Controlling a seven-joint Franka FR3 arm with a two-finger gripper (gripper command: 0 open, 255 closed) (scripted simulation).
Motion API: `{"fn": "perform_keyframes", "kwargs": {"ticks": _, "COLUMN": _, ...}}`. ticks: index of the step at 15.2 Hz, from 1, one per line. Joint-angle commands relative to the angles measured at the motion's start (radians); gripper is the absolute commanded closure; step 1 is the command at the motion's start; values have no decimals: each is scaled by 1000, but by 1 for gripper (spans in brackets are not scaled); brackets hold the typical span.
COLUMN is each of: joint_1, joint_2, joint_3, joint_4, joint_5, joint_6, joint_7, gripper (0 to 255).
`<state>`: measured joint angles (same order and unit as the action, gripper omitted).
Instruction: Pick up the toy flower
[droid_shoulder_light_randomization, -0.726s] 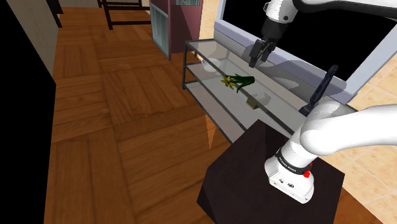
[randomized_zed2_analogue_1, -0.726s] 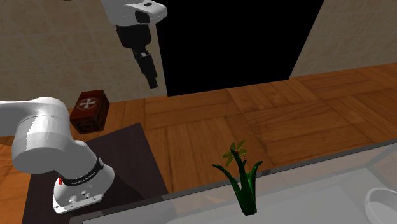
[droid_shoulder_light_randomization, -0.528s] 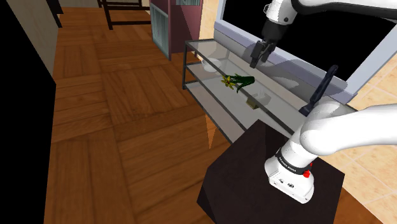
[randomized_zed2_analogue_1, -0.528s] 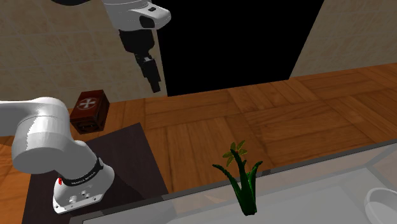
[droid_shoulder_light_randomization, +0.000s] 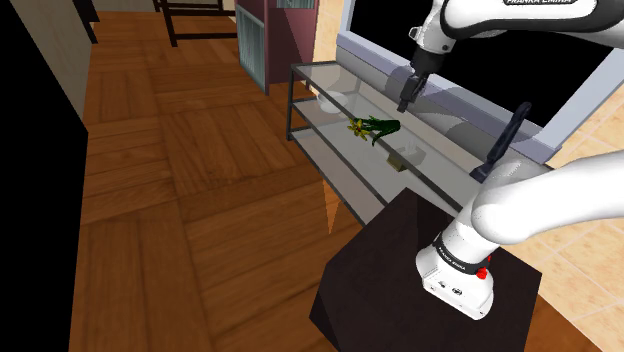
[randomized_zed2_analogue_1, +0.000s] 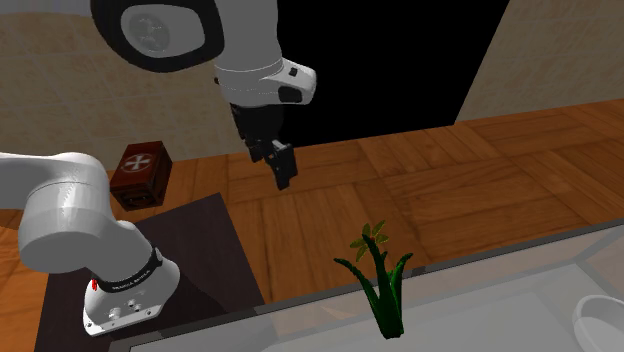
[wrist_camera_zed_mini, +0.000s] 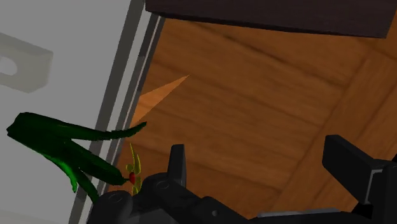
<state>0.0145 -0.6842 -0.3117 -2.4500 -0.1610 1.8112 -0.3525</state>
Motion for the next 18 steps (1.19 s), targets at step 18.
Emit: {"fn": "perform_keyframes", "kwargs": {"ticks": 18, "joint_1": 84, "joint_2": 808, "joint_3": -431, "joint_4": 398, "joint_5": 297, "joint_6": 231, "joint_7": -909, "gripper": 0}}
